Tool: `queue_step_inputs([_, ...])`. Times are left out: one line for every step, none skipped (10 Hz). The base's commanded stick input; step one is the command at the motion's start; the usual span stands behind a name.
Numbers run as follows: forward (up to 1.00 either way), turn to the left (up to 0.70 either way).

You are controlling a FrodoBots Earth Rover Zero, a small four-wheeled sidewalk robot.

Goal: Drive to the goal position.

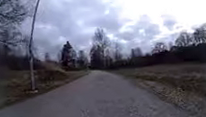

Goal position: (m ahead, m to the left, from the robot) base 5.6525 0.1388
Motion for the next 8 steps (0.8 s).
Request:
queue_step_inputs([0.50, 0.00])
queue_step_inputs([0.50, 0.00])
queue_step_inputs([0.50, 0.00])
queue_step_inputs([0.50, 0.00])
queue_step_inputs([0.50, 0.00])
queue_step_inputs([0.50, 0.00])
queue_step_inputs([0.50, 0.00])
queue_step_inputs([0.50, 0.00])
